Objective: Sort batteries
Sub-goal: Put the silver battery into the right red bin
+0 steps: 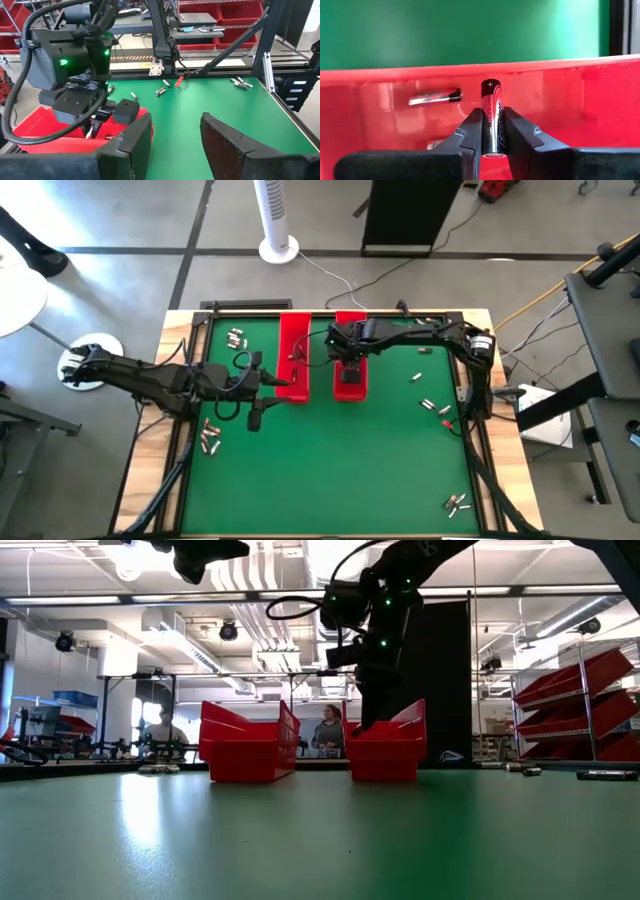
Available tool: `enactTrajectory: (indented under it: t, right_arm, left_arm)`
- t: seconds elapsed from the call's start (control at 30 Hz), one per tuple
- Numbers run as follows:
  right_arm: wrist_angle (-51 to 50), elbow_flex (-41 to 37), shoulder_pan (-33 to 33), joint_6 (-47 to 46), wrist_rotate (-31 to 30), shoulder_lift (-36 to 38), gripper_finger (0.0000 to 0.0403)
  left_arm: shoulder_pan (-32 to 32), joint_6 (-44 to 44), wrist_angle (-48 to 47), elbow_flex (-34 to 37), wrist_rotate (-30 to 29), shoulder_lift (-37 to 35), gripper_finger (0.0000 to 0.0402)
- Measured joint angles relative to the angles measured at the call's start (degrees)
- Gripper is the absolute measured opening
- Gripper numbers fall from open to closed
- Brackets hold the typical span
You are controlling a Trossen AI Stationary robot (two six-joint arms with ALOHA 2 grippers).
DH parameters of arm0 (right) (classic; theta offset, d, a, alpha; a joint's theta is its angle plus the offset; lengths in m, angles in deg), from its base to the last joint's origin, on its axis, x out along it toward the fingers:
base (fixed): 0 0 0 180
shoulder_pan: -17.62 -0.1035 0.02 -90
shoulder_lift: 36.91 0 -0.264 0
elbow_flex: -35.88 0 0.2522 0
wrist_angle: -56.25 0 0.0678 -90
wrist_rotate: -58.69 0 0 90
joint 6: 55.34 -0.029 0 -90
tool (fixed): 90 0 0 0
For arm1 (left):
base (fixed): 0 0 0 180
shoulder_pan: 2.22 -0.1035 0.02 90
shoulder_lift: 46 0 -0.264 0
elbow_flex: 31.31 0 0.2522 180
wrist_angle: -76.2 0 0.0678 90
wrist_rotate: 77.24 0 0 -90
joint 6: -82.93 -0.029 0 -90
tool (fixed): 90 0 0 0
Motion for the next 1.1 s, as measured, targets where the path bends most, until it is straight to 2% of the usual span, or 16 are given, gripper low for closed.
enactTrajectory:
  t: [0.2,0.6,1.1]
  right_arm:
    - [3.33,-2.41,1.21,1.33,0.0,-0.31,0.0054]
    - [4.79,-3.0,1.86,3.83,-0.7,-6.68,0.0054]
    - [4.75,-2.97,2.38,6.0,-0.13,-7.74,0.0054]
  left_arm:
    - [0.0,0.2,0.0,0.02,0.02,0.0,0.0149]
    - [0.01,0.15,-0.26,0.02,0.02,0.02,0.0149]
    - [0.0,-0.63,-0.28,0.02,0.02,0.04,0.0149]
